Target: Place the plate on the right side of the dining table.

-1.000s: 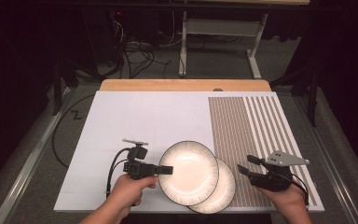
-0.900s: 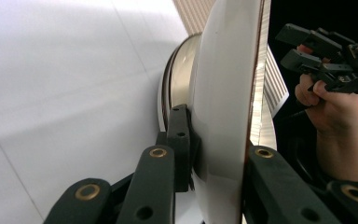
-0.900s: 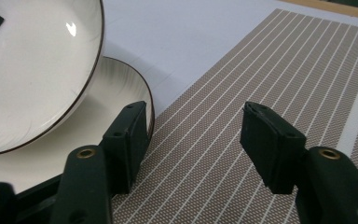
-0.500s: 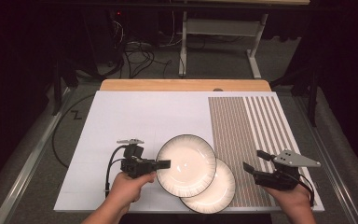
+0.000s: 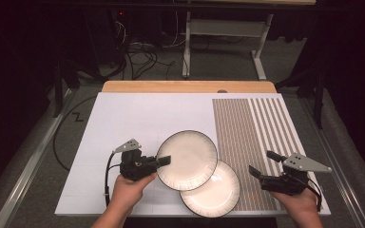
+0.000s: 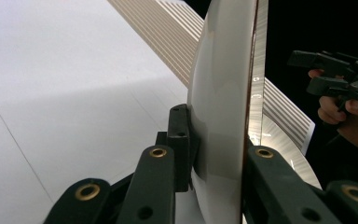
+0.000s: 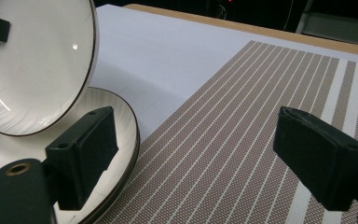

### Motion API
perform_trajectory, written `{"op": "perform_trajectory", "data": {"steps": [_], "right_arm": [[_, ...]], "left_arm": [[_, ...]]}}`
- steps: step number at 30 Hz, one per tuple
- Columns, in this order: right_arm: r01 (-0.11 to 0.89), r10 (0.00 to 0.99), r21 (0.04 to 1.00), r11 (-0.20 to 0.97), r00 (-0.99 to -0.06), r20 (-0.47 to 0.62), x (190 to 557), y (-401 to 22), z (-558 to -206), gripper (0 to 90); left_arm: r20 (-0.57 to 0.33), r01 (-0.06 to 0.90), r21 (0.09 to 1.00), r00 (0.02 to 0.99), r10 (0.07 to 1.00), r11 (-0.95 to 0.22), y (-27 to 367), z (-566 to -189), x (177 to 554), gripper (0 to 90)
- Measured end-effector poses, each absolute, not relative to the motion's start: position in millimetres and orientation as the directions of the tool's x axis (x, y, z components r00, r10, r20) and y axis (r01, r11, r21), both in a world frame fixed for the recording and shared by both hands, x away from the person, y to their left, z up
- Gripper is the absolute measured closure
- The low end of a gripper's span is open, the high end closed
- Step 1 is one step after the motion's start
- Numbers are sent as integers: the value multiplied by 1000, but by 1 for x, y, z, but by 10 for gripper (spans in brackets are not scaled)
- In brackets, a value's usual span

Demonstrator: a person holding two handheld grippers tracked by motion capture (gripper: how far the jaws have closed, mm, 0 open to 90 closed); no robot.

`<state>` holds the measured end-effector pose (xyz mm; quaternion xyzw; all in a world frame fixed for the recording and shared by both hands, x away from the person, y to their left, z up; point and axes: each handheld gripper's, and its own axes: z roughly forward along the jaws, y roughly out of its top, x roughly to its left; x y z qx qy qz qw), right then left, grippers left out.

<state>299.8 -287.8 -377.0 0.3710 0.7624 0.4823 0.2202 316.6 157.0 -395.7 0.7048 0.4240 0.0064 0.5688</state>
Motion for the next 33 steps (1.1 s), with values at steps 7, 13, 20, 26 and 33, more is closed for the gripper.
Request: {"op": "perform_trajectory", "data": {"steps": [7, 13, 20, 26, 33], "right_arm": [[343, 781, 908, 240, -624, 29, 297, -286, -377, 39], [336, 795, 912, 237, -606, 17, 296, -285, -378, 10], [332, 799, 914, 232, -601, 16, 296, -282, -378, 10], [323, 778, 921, 220, -627, 34, 297, -271, -374, 10], [332, 745, 914, 231, -665, 53, 305, -250, -372, 10]], "left_arm": [[-408, 511, 859, 683, 606, 2, 157, -396, 308, 785], [-378, 469, 883, 701, 604, 7, 159, -399, 302, 785], [-342, 432, 902, 718, 606, -3, 161, -400, 299, 781], [-326, 413, 911, 729, 602, -7, 160, -400, 297, 783], [-323, 410, 912, 730, 603, -8, 161, -400, 296, 783]]}}
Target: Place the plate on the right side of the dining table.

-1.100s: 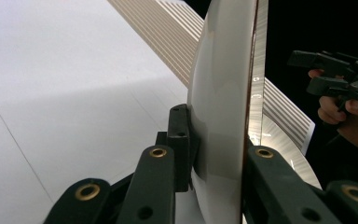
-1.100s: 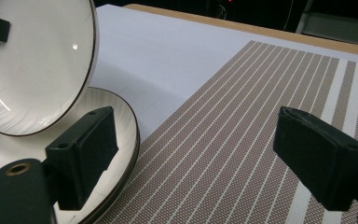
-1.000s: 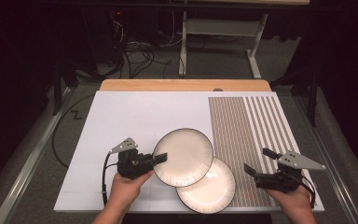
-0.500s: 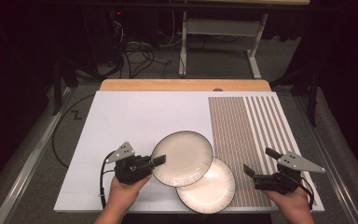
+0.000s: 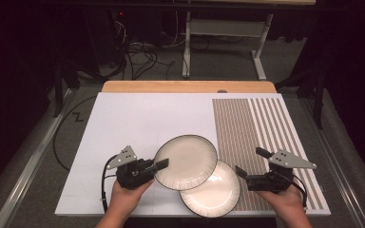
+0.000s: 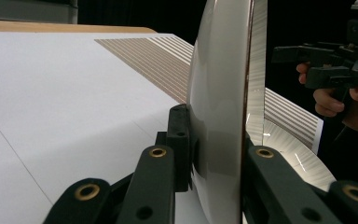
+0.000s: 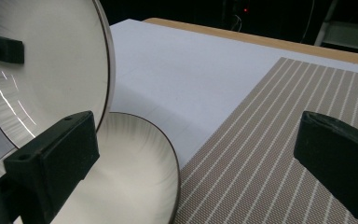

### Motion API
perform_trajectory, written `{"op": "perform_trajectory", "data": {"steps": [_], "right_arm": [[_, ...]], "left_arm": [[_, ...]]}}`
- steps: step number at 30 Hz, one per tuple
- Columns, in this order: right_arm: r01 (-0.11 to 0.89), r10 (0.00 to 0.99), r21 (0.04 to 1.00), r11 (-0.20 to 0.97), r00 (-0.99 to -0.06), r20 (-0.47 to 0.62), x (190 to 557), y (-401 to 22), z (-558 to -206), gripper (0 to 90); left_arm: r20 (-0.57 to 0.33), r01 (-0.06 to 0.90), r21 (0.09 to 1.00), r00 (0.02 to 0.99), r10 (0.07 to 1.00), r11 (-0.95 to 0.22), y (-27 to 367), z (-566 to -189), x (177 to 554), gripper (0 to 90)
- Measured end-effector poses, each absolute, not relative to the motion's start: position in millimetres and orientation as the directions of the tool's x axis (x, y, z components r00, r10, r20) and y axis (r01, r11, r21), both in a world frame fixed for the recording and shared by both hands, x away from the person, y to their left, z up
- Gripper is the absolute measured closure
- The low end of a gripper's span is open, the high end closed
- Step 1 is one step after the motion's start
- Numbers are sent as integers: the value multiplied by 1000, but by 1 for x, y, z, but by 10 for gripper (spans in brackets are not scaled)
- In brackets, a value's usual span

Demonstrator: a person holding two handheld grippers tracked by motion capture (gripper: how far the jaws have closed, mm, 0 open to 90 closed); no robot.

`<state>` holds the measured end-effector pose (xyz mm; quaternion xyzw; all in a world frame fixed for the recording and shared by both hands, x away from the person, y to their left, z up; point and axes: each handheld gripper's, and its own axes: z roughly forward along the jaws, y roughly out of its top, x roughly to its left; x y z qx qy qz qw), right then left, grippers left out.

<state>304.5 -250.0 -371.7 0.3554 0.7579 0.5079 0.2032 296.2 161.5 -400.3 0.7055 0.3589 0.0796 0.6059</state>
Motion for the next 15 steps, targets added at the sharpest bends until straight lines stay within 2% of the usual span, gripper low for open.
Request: {"op": "perform_trajectory", "data": {"steps": [15], "right_arm": [[339, 675, 901, 271, -734, 73, 320, -207, -373, 32]], "left_arm": [[-314, 403, 915, 735, 601, -14, 162, -400, 296, 782]]}}
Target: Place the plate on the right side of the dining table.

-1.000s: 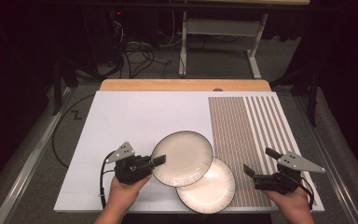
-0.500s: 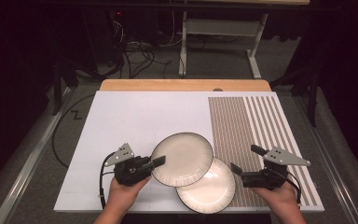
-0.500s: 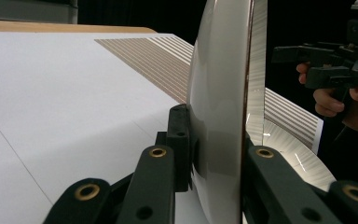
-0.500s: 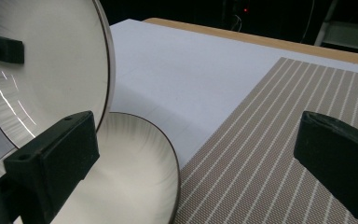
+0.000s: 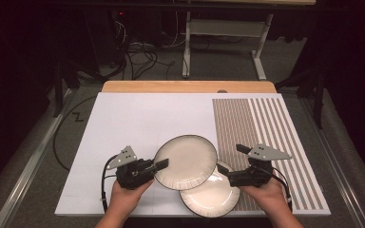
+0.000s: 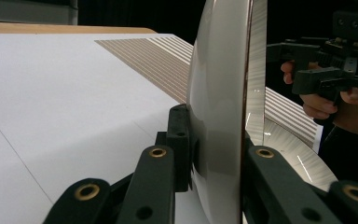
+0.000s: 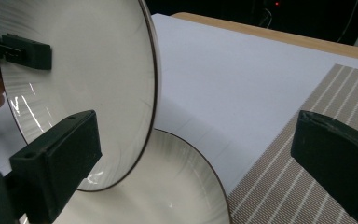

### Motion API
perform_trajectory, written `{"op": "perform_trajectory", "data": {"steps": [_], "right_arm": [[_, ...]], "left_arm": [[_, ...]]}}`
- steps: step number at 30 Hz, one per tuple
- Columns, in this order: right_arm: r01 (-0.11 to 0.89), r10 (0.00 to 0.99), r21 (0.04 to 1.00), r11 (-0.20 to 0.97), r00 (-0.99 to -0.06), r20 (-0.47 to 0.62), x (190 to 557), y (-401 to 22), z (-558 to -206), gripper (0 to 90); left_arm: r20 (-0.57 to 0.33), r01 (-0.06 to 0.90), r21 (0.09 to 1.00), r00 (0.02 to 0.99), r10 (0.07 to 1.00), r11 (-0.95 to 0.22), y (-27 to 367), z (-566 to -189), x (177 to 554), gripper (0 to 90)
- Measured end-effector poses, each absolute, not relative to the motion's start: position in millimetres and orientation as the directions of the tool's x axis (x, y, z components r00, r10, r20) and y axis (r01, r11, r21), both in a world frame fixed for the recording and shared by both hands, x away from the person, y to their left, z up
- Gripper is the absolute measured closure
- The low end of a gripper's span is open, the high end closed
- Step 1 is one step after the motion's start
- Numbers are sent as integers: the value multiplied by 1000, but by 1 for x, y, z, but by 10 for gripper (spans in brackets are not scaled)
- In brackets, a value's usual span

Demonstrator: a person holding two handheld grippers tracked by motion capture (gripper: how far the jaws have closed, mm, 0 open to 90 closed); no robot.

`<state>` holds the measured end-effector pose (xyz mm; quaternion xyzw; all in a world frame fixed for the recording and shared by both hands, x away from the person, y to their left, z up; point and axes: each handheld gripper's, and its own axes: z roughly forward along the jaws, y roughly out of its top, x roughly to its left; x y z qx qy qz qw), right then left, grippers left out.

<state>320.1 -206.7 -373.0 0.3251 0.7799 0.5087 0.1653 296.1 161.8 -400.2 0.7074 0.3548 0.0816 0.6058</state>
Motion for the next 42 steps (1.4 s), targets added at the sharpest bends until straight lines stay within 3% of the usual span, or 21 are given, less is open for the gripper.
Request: {"op": "perform_trajectory", "data": {"steps": [10, 15, 28, 36, 42], "right_arm": [[354, 635, 893, 279, -766, 105, 333, -183, -370, 107], [372, 632, 888, 269, -764, 129, 335, -178, -374, 187], [409, 597, 873, 265, -781, 185, 328, -179, -386, 570], [434, 594, 868, 242, -773, 221, 329, -178, -389, 717], [450, 603, 864, 225, -761, 240, 329, -180, -389, 773]], "left_arm": [[-316, 404, 915, 735, 600, -13, 162, -401, 296, 782], [-316, 403, 915, 735, 599, -12, 162, -401, 297, 782], [-316, 404, 915, 732, 604, -11, 161, -401, 296, 781], [-315, 404, 915, 731, 605, -12, 161, -400, 296, 782], [-316, 404, 915, 732, 603, -12, 161, -400, 296, 782]]}}
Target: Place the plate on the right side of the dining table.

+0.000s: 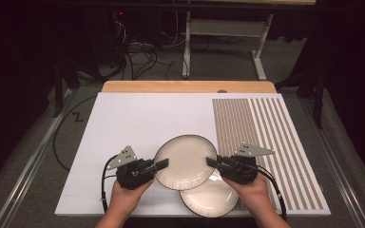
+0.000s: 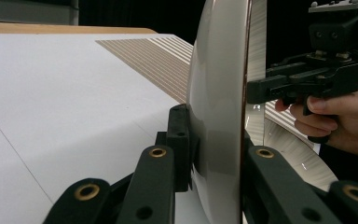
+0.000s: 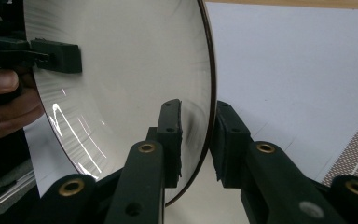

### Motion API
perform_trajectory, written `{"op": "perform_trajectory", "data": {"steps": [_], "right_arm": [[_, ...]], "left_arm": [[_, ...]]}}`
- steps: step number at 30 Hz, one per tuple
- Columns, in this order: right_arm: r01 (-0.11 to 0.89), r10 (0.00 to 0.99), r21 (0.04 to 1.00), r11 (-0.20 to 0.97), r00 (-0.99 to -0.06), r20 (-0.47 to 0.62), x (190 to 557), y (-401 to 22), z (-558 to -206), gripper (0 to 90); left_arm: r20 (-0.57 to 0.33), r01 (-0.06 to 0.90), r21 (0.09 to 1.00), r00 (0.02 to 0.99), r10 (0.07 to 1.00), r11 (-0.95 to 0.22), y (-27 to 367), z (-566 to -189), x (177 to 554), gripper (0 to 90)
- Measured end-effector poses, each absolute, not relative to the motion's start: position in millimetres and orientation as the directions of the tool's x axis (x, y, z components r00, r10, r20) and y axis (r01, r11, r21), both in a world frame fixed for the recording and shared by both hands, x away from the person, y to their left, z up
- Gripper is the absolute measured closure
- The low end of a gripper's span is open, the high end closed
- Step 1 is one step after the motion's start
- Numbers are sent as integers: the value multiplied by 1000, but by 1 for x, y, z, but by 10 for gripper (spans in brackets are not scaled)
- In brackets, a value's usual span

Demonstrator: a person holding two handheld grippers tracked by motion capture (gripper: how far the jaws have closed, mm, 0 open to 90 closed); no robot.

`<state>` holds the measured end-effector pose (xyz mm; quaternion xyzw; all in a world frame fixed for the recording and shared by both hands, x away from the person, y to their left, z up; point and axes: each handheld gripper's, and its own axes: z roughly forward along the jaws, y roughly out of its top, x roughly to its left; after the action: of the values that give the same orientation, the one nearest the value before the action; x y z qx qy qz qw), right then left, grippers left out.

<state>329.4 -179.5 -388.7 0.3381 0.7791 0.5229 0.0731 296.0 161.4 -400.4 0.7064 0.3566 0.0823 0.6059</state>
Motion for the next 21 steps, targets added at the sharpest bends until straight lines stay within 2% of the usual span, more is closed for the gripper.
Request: {"op": "perform_trajectory", "data": {"steps": [9, 21], "right_arm": [[475, 611, 856, 205, -745, 267, 330, -182, -388, 836], [504, 607, 846, 174, -732, 311, 329, -186, -384, 870]], "left_arm": [[-335, 416, 909, 727, 599, 3, 162, -401, 296, 786], [-390, 454, 890, 707, 589, 44, 161, -401, 297, 796]]}}
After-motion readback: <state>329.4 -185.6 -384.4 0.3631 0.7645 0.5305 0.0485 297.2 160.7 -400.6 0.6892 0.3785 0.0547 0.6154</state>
